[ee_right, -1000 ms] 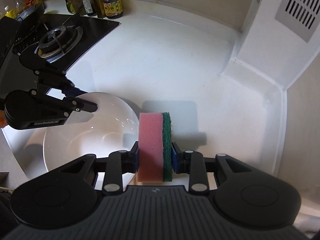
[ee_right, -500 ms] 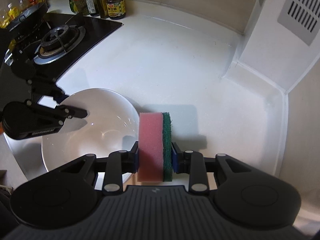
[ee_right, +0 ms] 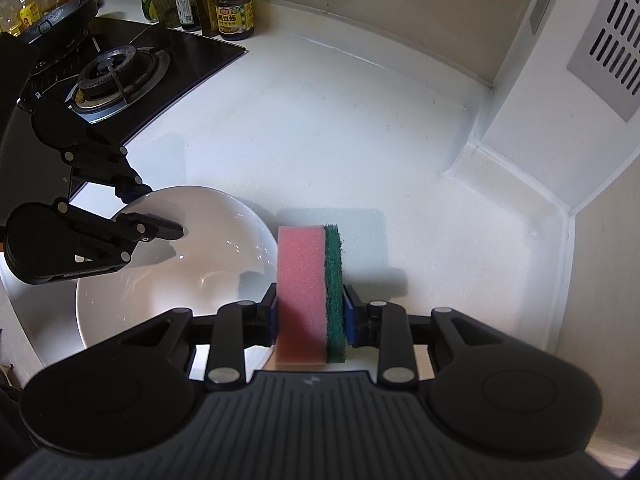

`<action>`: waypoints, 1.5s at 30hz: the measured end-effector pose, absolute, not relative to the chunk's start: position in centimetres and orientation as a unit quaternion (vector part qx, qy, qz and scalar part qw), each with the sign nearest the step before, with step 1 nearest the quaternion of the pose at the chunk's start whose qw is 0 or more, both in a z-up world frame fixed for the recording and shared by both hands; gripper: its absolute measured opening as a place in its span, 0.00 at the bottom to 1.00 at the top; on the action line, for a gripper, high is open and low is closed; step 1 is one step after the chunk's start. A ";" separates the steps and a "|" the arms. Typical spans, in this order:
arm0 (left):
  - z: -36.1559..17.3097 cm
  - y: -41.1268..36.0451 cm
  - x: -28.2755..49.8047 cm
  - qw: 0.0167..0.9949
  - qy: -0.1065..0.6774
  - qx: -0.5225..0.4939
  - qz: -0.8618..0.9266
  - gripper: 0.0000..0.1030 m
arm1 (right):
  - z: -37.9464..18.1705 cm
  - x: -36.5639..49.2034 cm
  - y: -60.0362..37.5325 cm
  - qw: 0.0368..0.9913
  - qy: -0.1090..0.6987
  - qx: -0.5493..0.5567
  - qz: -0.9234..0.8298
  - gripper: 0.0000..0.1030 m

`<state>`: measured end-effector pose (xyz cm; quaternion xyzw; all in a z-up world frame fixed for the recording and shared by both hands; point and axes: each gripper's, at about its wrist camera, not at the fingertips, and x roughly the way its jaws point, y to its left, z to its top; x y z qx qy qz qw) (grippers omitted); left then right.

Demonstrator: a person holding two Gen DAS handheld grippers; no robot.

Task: Clean bowl

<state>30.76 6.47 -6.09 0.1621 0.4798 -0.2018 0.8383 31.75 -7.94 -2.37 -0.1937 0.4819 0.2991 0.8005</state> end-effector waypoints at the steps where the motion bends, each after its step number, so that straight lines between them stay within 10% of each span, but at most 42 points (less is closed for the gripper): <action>1: -6.1 6.6 30.8 0.839 0.481 0.161 -0.199 0.15 | -2.4 31.7 -8.0 0.801 0.482 -0.192 0.299 0.26; 45: -10.1 14.2 31.7 0.843 0.503 0.119 -0.149 0.15 | -2.5 33.1 -10.2 0.794 0.505 -0.120 0.317 0.26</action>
